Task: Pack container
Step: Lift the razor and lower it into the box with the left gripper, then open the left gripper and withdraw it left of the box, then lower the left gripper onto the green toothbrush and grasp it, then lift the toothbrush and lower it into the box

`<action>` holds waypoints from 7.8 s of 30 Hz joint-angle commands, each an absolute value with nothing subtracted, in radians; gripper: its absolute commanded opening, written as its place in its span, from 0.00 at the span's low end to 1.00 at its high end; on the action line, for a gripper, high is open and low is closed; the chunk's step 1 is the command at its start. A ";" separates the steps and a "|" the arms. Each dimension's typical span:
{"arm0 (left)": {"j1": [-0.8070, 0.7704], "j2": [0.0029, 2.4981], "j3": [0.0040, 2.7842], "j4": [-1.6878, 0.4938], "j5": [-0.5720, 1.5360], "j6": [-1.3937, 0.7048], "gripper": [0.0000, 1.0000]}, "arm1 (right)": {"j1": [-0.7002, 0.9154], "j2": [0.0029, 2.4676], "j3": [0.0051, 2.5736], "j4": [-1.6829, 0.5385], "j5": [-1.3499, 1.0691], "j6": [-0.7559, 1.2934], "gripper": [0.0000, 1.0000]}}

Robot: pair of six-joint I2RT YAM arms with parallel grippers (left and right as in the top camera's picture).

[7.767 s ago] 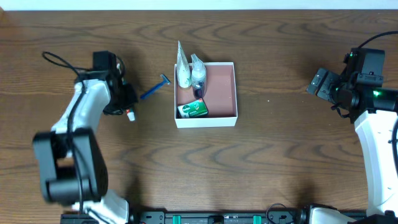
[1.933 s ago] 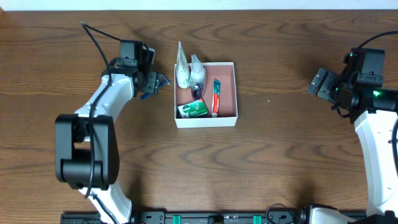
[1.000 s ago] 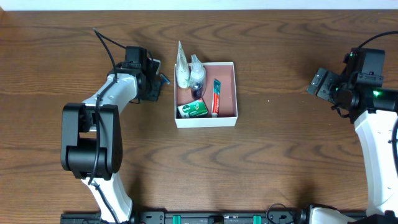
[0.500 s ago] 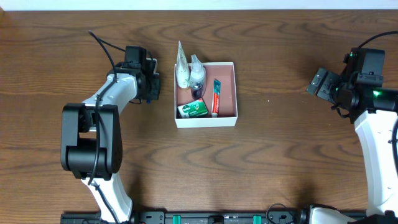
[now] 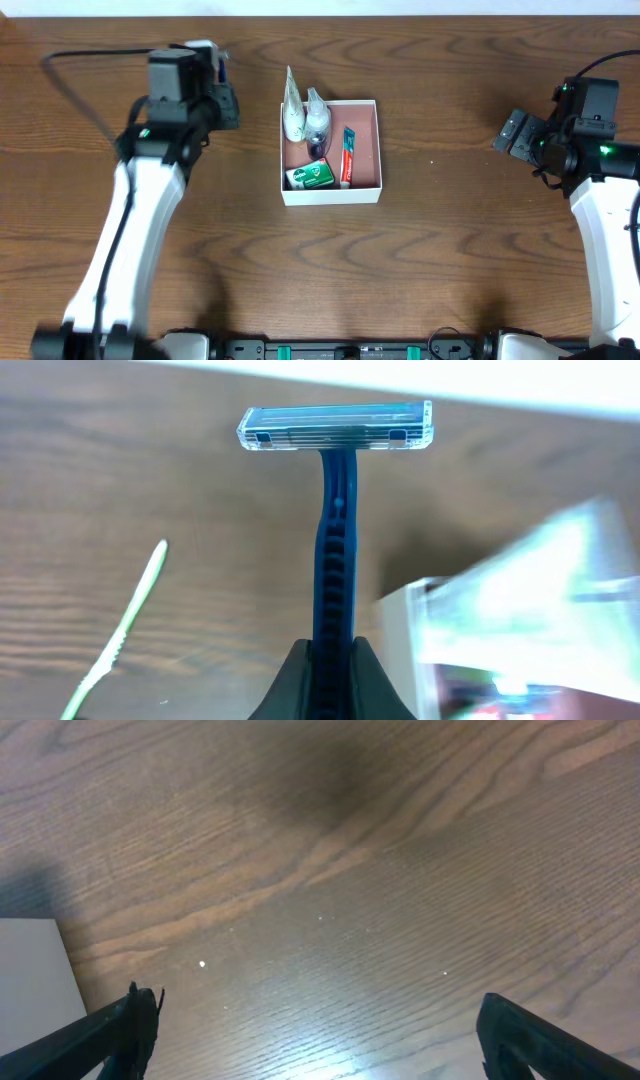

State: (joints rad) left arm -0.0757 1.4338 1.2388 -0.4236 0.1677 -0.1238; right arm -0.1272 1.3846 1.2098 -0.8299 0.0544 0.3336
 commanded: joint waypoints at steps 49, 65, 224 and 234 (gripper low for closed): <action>-0.602 1.826 1.248 -0.243 0.186 -0.519 0.06 | -0.131 1.383 1.216 -0.831 0.056 0.344 0.99; -0.638 1.826 1.248 -0.173 0.186 -0.517 0.34 | -0.131 1.383 1.216 -0.831 0.056 0.344 0.99; -0.672 1.753 1.281 -0.327 -0.012 -0.381 0.06 | -0.131 1.383 1.216 -0.831 0.056 0.344 0.99; -0.672 1.753 1.281 -0.328 -0.012 -0.379 0.17 | -0.131 1.383 1.216 -0.831 0.056 0.344 0.99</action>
State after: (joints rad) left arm -0.6724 1.7580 1.2686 -0.3294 0.0071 -0.3698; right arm -0.1272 1.3846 1.2098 -0.8295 0.0544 0.3332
